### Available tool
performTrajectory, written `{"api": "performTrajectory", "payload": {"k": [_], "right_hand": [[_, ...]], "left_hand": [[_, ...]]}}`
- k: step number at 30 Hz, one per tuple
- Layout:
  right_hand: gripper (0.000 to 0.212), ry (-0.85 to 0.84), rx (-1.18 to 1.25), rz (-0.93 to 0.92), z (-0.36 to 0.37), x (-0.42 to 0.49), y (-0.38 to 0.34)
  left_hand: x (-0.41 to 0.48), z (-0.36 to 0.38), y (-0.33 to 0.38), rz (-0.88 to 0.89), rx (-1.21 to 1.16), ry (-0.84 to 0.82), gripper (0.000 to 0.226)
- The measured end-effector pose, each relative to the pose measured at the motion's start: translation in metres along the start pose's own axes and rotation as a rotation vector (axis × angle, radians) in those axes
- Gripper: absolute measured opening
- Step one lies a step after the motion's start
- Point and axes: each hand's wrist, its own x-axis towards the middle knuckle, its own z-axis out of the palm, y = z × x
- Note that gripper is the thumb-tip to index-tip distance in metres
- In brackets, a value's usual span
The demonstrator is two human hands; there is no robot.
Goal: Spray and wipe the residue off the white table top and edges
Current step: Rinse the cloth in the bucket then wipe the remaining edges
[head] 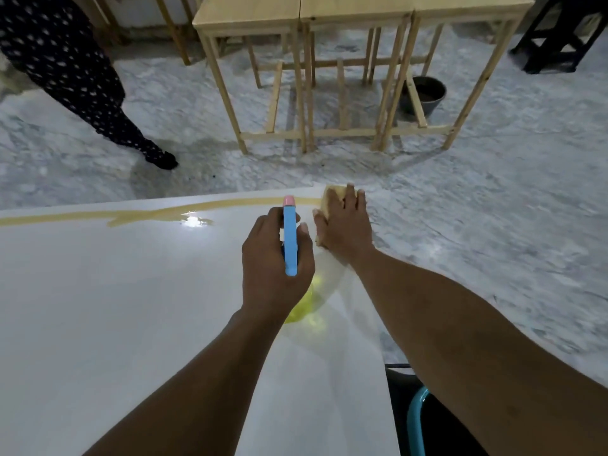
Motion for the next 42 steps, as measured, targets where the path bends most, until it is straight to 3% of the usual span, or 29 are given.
{"api": "performTrajectory", "payload": {"k": [8,19,30,42], "right_hand": [[0.059,-0.053,0.103,-0.010,-0.010,-0.050,0.005],[0.059,-0.063,0.230,0.068,0.002,-0.270,0.018],[0.064,-0.092,0.168,0.125,0.008,-0.500,0.023],[0.067,-0.036,0.282,0.145,0.009,-0.621,0.024]], "left_hand": [[-0.017,-0.008,0.001,-0.037,-0.002,-0.010,0.024],[-0.121,-0.040,0.020,-0.075,-0.002,-0.019,0.028],[-0.274,-0.088,0.046,-0.021,0.055,-0.082,0.017],[-0.358,-0.110,0.058,0.030,0.000,-0.078,0.014]]}}
